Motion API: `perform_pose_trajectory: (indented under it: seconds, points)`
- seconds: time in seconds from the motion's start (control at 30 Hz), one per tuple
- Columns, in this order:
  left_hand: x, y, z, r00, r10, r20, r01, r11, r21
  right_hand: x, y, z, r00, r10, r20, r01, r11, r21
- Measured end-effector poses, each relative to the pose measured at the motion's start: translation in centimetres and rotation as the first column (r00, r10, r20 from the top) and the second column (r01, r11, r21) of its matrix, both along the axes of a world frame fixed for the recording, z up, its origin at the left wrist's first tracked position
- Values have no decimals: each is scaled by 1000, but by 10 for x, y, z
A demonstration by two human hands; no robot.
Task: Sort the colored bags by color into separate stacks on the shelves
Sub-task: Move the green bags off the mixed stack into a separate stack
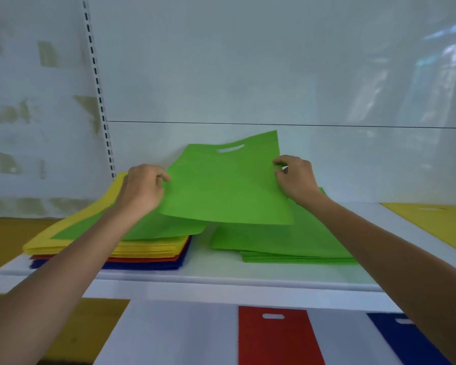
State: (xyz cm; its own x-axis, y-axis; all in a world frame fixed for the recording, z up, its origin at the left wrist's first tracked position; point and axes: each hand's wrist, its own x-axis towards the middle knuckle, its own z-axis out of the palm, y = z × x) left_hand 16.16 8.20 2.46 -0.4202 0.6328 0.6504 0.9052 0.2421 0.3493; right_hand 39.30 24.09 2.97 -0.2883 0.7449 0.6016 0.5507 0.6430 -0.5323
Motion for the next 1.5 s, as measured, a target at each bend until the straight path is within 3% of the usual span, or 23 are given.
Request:
perform_pose_trajectory:
  seconds: [0.1,0.3,0.47,0.57,0.83,1.03,1.13,1.33,1.5]
  points:
    - [45,27,-1,994,-63,91,71,994,-80,43,21,5,997,-69,44,70,997,-41]
    - [101,77,-31,978,-148,144,188,928,-323,100,39,-15,957,-87,277,142,973,-184]
    - [117,89,-56,986,-97,138,154,857,-492,120,48,-39,873,-14,488,177,941,-288]
    - [117,86,-64,995,-8,99,63,826,-560,123,53,-50,844,17,536,212,907,-363]
    - [138,86,-57,986,17,167,66,875,-479,130,65,-55,897,75,435,147,879,-454]
    - [140,86,-61,977,-27,212,129,865,-485,132,62,-51,827,105,552,174,886,-430]
    - [133,82,-52,977,-106,186,174,900,-399,124,55,-43,815,52,576,199,910,-364]
    - [83,60,-9,973,-178,146,203,962,-183,63,37,-17,901,-57,430,147,973,-179]
    - [-18,13,-4,989,2,151,43,954,-298,-18,7,-9,936,53,347,38,968,-250]
